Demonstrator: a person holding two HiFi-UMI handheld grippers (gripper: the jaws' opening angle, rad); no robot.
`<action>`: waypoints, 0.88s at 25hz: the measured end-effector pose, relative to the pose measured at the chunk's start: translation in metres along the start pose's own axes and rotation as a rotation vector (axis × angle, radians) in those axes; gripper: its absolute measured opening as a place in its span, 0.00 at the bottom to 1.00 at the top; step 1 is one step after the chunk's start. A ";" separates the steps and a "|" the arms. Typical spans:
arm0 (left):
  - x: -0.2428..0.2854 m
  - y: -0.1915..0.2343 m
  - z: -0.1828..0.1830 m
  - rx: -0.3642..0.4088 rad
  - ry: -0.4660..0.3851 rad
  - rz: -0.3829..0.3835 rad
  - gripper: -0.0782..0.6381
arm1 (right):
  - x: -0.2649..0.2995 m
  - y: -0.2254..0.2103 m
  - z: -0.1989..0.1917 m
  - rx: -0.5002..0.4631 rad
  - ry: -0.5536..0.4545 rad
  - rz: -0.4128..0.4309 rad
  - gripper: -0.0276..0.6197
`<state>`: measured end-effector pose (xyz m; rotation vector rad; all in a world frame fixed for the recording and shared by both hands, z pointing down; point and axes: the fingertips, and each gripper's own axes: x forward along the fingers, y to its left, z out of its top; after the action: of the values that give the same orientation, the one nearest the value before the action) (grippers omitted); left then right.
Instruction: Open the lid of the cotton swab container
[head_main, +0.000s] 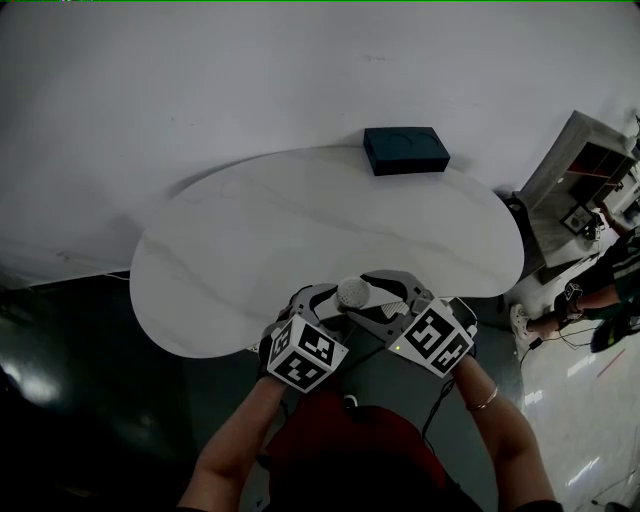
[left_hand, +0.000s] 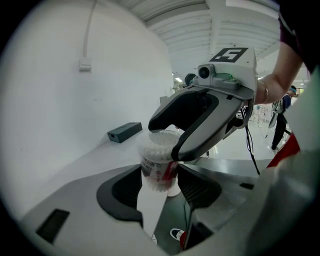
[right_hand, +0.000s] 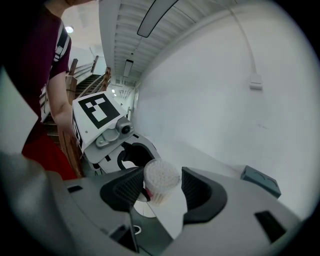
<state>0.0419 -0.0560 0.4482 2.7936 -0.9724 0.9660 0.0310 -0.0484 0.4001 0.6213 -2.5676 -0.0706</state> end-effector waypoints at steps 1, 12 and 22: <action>-0.001 -0.001 -0.001 0.003 -0.001 0.001 0.45 | 0.000 0.001 0.000 0.001 0.001 0.000 0.41; -0.012 -0.005 -0.012 0.014 -0.021 0.009 0.44 | 0.003 0.012 -0.001 0.074 0.012 0.063 0.41; -0.016 -0.004 -0.016 0.017 -0.050 0.014 0.44 | 0.006 0.014 -0.001 0.090 0.033 0.102 0.41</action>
<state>0.0258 -0.0406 0.4524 2.8420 -0.9957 0.9142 0.0210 -0.0390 0.4057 0.5183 -2.5769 0.0891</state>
